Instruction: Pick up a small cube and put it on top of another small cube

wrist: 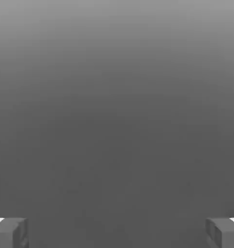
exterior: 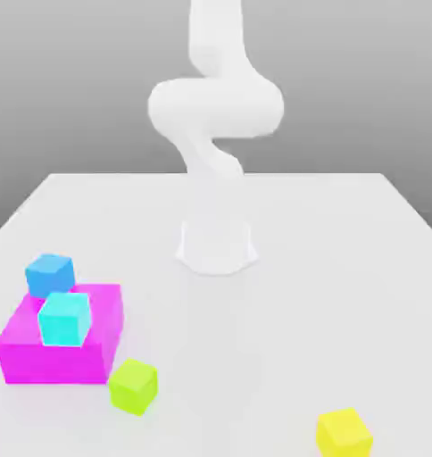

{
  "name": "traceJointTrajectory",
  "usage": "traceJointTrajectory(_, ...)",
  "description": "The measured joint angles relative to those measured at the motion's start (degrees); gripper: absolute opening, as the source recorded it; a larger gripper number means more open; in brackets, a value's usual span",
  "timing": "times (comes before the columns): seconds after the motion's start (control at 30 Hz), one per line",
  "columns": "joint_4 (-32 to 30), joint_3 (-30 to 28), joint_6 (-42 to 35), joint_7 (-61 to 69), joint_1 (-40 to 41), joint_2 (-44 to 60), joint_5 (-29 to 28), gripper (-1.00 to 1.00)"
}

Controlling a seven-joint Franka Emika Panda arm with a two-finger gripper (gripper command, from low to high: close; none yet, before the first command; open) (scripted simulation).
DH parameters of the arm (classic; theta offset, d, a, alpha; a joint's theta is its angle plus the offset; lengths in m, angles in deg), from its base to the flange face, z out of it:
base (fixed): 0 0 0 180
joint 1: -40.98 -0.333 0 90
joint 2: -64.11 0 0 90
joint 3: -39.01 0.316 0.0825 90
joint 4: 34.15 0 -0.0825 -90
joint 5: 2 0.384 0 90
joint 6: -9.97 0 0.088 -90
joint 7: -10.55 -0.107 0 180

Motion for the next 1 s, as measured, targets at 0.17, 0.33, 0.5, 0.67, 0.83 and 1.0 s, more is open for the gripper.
traceJointTrajectory(0.17,-3.2,-5.0,4.2,11.4,-3.1,7.6,-1.0,0.0)
traceJointTrajectory(0.33,-6.3,-10.0,8.3,23.1,-5.7,14.9,-1.1,0.0)
traceJointTrajectory(0.5,-9.3,-14.9,12.3,35.4,-8.1,22.3,-0.3,0.0)
traceJointTrajectory(0.67,-12.4,-19.1,16.4,48.5,-9.8,29.9,1.6,0.0)
traceJointTrajectory(0.83,-15.5,-21.8,20.4,62.5,-10.3,37.8,4.9,0.0)
traceJointTrajectory(1.0,-18.5,-22.0,24.4,76.8,-8.6,45.7,8.5,0.0)
